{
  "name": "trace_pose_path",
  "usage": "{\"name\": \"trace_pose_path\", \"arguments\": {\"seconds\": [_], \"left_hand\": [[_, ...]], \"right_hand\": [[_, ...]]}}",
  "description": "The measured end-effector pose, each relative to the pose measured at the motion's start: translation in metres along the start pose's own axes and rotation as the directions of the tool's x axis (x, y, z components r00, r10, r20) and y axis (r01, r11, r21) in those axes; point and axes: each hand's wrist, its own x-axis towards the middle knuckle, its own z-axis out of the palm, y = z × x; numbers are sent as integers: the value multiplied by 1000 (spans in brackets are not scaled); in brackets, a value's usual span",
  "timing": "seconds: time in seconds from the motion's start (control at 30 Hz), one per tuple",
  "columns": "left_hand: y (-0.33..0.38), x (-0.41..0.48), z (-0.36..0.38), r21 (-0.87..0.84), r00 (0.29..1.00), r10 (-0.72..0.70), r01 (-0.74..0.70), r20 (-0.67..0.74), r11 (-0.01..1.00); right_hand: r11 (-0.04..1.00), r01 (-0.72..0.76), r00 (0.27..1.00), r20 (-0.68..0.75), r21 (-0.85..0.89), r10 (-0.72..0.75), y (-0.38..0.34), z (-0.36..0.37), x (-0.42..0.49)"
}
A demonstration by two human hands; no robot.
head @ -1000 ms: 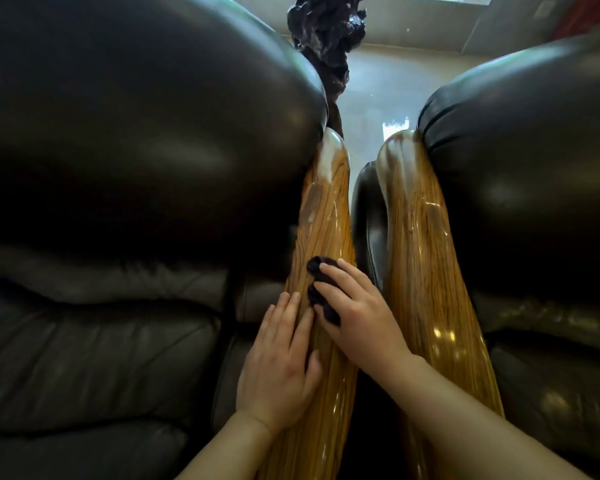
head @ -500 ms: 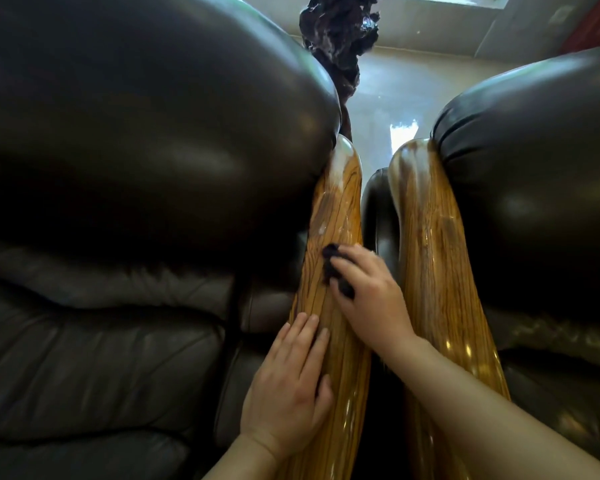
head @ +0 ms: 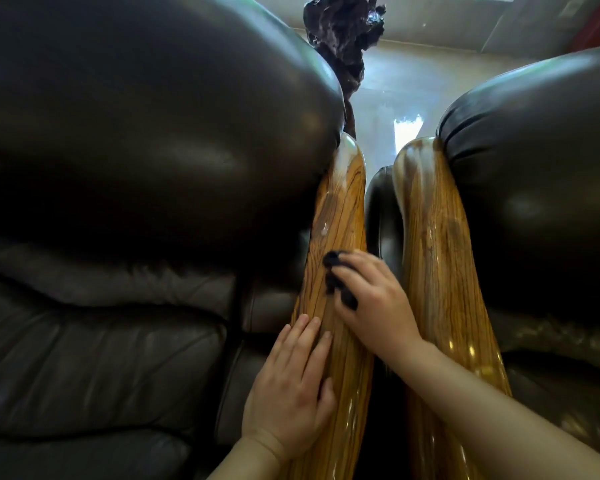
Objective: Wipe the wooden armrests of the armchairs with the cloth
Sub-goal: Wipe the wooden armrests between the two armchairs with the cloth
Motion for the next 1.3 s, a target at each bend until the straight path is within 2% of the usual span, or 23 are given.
{"name": "trace_pose_path", "arguments": {"seconds": [0.1,0.17,0.23,0.33,0.43,0.53,0.63,0.83,0.87,1.0,1.07,1.13,1.2,1.3], "left_hand": [[-1,0,1,-12,1000,-12,12,9,1000],[-1,0,1,-9,1000,-19,19,19,1000],[-2,0,1,-7,1000,-21,21,22,1000],[-2,-1,1,-18,1000,-10,10,12,1000],[-3,0,2,-26,1000,3,-3,-3,1000],[-3,0,3,-30,1000,7,-8,-16,1000],[-3,0,2,-33,1000,10,-11,-23,999],[-4,0,1,-33,1000,5,-6,-28,999],[-4,0,1,-27,1000,8,-9,-28,1000],[-4,1,1,-28,999,12,-13,-38,1000],[-4,1,1,-15,999,12,-12,-34,1000],[-4,1,1,1,999,8,-8,-35,1000],[-4,1,0,-7,999,7,-7,-41,1000],[-4,2,-1,-20,999,14,-15,-48,1000]], "right_hand": [[953,-292,950,-94,83,299,-1,7,55],[910,-391,911,-86,136,404,-2,13,84],[936,-339,935,-73,96,346,-5,16,85],[988,-155,987,-47,4,155,-5,11,51],[994,-27,999,-46,-106,22,8,6,30],[972,-121,988,-114,-199,100,11,4,59],[963,-169,985,-71,-208,158,-1,6,102],[943,118,993,9,-312,-121,-12,13,76],[941,100,994,-11,-323,-110,-6,15,79],[933,-164,980,-157,-320,119,18,24,120],[929,-260,961,-160,-262,224,24,27,141],[938,-264,964,-98,-226,248,24,27,152],[964,-144,989,4,-225,148,18,24,142],[977,130,986,125,-168,-109,0,21,85]]}}
